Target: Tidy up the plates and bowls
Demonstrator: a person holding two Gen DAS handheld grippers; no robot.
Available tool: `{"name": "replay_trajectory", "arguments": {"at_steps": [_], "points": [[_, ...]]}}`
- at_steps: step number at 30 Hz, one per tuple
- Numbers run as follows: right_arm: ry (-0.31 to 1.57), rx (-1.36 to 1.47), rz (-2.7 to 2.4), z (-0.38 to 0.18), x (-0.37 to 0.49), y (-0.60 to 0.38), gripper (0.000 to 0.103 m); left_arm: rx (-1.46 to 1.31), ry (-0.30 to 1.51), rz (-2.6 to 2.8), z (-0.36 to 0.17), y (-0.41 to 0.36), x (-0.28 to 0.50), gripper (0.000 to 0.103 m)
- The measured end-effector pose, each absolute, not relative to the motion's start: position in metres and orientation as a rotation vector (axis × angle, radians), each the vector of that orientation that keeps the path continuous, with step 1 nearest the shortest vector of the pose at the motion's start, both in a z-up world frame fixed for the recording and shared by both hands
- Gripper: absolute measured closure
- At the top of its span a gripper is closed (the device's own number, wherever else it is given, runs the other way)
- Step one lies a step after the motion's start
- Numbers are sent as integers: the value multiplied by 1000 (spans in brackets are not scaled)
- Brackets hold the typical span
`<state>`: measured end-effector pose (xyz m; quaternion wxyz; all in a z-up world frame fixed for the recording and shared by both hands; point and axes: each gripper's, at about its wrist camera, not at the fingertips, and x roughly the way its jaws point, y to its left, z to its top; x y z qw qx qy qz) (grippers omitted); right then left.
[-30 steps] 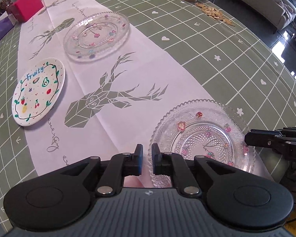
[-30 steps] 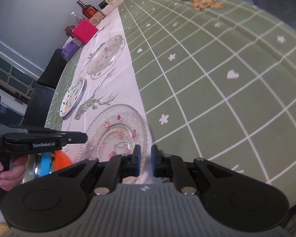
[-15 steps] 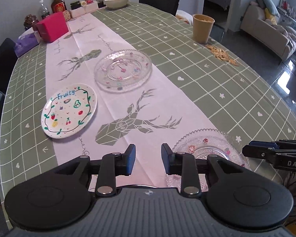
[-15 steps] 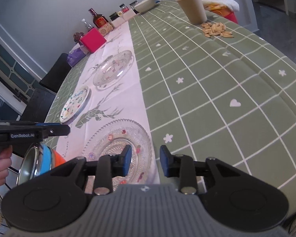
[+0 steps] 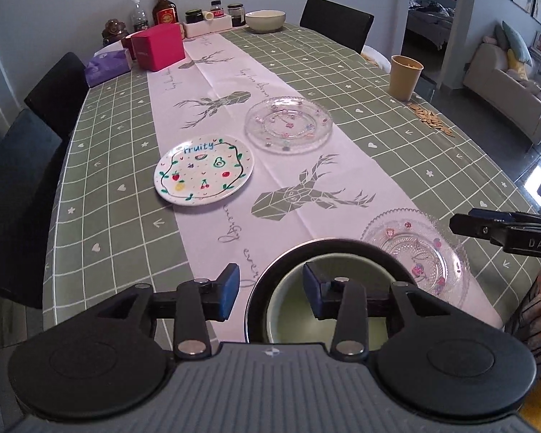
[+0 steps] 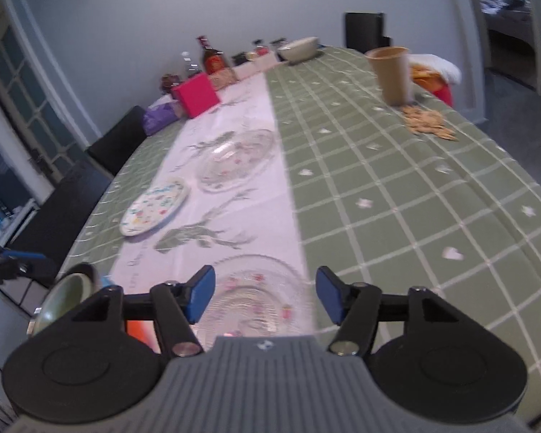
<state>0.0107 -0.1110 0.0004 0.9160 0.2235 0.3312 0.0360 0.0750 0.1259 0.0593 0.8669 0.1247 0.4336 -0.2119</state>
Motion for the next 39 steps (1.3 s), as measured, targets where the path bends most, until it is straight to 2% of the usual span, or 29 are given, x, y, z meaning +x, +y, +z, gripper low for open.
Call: {"name": "replay_trajectory", "arguments": {"at_steps": [4, 8, 11, 16, 19, 26, 29, 39], "points": [[709, 540, 207, 4, 20, -87, 29, 214, 920, -508, 51, 139, 67, 44], [790, 690, 322, -6, 29, -68, 29, 152, 942, -502, 49, 150, 67, 44], [834, 695, 346, -12, 33, -53, 29, 127, 959, -482, 46, 158, 69, 42], [881, 691, 375, -18, 37, -36, 33, 115, 1022, -499, 34, 165, 68, 39], [905, 686, 356, -22, 38, -30, 42, 64, 1067, -506, 24, 170, 68, 36], [909, 656, 307, -17, 37, -24, 54, -79, 1167, -510, 9, 179, 73, 38], [916, 647, 314, -17, 38, -15, 54, -55, 1173, -482, 10, 183, 74, 42], [931, 619, 339, -15, 45, 9, 54, -81, 1188, -432, 13, 204, 78, 42]]}}
